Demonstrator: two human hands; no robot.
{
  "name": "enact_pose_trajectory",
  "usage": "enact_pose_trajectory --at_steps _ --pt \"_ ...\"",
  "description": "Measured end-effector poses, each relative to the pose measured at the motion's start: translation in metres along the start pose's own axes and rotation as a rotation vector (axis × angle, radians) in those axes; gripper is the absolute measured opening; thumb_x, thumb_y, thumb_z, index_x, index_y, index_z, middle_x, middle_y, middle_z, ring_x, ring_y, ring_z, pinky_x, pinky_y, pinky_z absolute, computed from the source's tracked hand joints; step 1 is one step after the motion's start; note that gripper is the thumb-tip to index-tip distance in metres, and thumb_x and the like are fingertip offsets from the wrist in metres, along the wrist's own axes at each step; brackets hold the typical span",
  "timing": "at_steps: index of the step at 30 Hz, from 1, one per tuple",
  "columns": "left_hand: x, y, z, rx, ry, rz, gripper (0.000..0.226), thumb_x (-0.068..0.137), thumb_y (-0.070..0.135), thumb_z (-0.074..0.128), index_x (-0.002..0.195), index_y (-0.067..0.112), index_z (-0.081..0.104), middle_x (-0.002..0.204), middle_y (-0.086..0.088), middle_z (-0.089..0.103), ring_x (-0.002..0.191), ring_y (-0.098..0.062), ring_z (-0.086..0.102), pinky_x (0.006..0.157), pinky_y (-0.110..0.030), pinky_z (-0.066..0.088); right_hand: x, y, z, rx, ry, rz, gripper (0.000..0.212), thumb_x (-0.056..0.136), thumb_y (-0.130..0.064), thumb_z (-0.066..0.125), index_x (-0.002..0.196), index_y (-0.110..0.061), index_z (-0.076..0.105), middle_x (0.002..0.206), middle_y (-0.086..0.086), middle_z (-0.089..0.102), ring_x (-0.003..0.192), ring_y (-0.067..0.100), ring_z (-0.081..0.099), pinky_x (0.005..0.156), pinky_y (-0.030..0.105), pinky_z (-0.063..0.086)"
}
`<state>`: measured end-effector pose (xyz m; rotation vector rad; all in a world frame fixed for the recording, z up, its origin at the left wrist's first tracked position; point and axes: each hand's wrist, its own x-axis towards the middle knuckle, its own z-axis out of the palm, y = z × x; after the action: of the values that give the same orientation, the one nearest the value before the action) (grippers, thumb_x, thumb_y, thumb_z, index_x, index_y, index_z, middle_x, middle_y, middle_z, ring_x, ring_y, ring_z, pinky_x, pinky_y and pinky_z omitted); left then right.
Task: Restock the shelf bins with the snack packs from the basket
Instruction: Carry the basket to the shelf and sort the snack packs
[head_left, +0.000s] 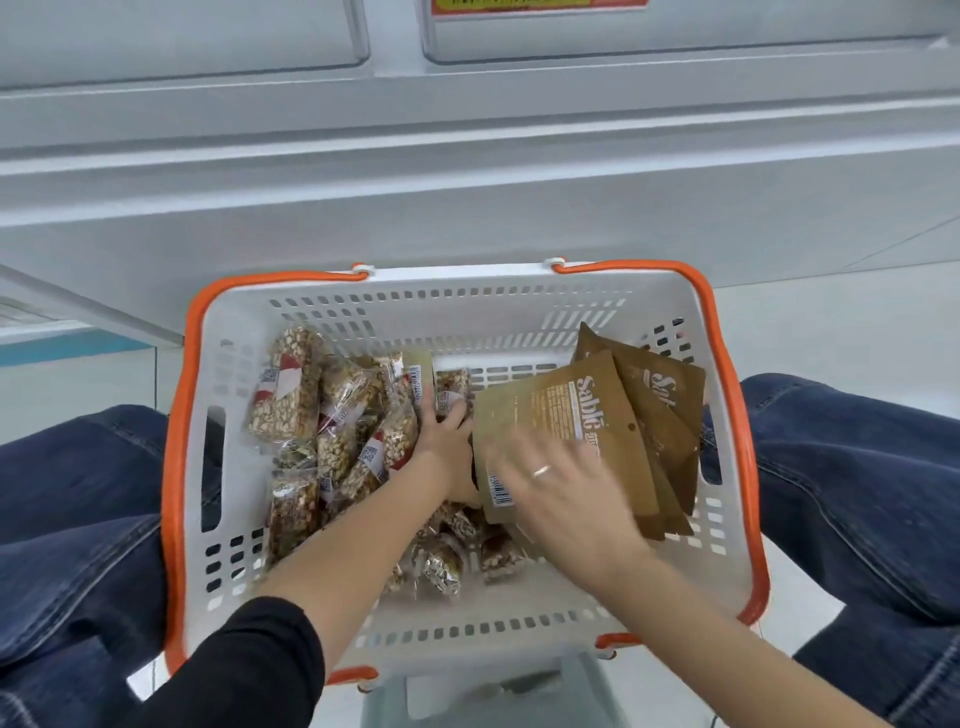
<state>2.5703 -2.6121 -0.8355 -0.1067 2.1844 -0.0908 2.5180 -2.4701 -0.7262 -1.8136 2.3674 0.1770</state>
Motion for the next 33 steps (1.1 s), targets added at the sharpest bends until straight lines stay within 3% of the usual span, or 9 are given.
enact_pose_trajectory --at_steps 2,5,12,17,19,21,26,30,33 --pt "-0.003 0.001 0.002 0.008 -0.062 -0.048 0.095 0.077 0.079 0.032 0.152 0.03 0.001 0.159 -0.005 -0.012 0.135 -0.046 -0.029 0.084 -0.082 -0.017 0.003 -0.012 0.032 -0.116 -0.293 -0.246 0.086 0.085 -0.044 0.061 0.152 -0.015 0.015 0.159 0.01 0.009 0.145 0.032 0.012 0.113 0.057 0.015" --pt "-0.011 -0.005 -0.001 -0.005 -0.188 -0.059 0.093 0.077 0.08 0.034 0.151 0.03 0.009 0.159 -0.004 -0.011 0.139 -0.048 -0.016 0.095 -0.08 -0.009 0.012 0.0 0.069 -0.305 -0.528 -0.292 0.08 0.096 -0.058 0.03 0.149 -0.021 -0.016 0.147 0.007 -0.032 0.137 0.033 -0.033 0.103 0.063 -0.023" --pt "-0.037 -0.003 -0.009 0.056 -0.251 -0.04 0.094 0.083 0.078 0.029 0.152 0.023 -0.002 0.157 -0.011 -0.017 0.144 -0.036 0.011 0.115 -0.055 0.014 0.057 0.01 0.083 -0.317 -0.589 -0.026 0.084 0.091 -0.067 0.033 0.15 -0.028 -0.011 0.157 0.006 -0.021 0.139 0.041 -0.026 0.101 0.071 -0.017" --pt "-0.058 -0.011 0.001 -0.017 -0.053 -0.044 0.091 0.085 0.077 0.019 0.152 0.017 0.007 0.158 -0.015 -0.007 0.142 -0.038 0.013 0.114 -0.051 0.009 0.084 -0.004 0.066 0.4 -0.394 0.198 0.059 0.096 -0.026 0.044 0.15 -0.022 0.02 0.158 0.008 0.018 0.144 0.029 0.018 0.117 0.048 0.017" --pt "-0.07 -0.021 0.011 -0.008 0.091 -0.05 0.084 0.088 0.072 0.014 0.151 0.015 0.018 0.158 -0.013 0.006 0.142 -0.036 0.008 0.115 -0.053 0.0 0.096 -0.008 0.061 0.71 -0.216 0.259 0.062 0.093 -0.012 0.044 0.149 -0.026 0.022 0.151 0.007 0.032 0.121 0.024 0.05 0.085 0.033 0.049" --pt "-0.084 -0.033 0.02 -0.051 0.178 -0.059 0.076 0.092 0.066 0.015 0.145 0.014 0.034 0.154 -0.013 0.023 0.142 -0.033 0.011 0.115 -0.054 -0.003 0.115 -0.013 0.058 0.965 -0.166 0.26 0.062 0.094 -0.009 0.044 0.148 -0.031 0.024 0.149 0.003 0.035 0.09 0.006 0.055 0.067 0.015 0.042" --pt "-0.11 -0.051 0.045 -0.404 0.433 0.055 0.051 0.095 0.049 0.026 0.116 0.021 0.063 0.136 -0.001 0.052 0.134 -0.022 0.036 0.114 -0.042 0.018 0.151 -0.03 0.078 0.992 -0.384 0.332 0.031 0.096 -0.036 0.05 0.122 -0.02 0.057 0.153 0.003 0.021 0.133 0.025 0.037 0.107 0.031 0.031" --pt "-0.119 -0.068 0.043 -0.606 0.762 -0.1 0.04 0.09 0.035 0.033 0.095 0.015 0.068 0.102 0.001 0.067 0.103 -0.023 0.059 0.089 -0.037 0.044 0.137 -0.039 0.076 0.655 -0.459 0.224 0.034 0.097 -0.036 0.046 0.085 -0.011 0.066 0.113 0.01 0.054 0.095 0.026 0.061 0.086 0.035 0.05" --pt "-0.105 -0.088 0.034 -0.479 0.88 -0.246 0.029 0.082 0.02 0.054 0.108 0.01 0.064 0.118 -0.009 0.062 0.115 -0.031 0.054 0.099 -0.045 0.04 0.134 -0.041 0.082 0.839 -0.471 0.305 0.04 0.093 -0.035 0.049 0.071 -0.006 0.064 0.073 0.011 0.062 0.065 0.023 0.059 0.063 0.03 0.049"
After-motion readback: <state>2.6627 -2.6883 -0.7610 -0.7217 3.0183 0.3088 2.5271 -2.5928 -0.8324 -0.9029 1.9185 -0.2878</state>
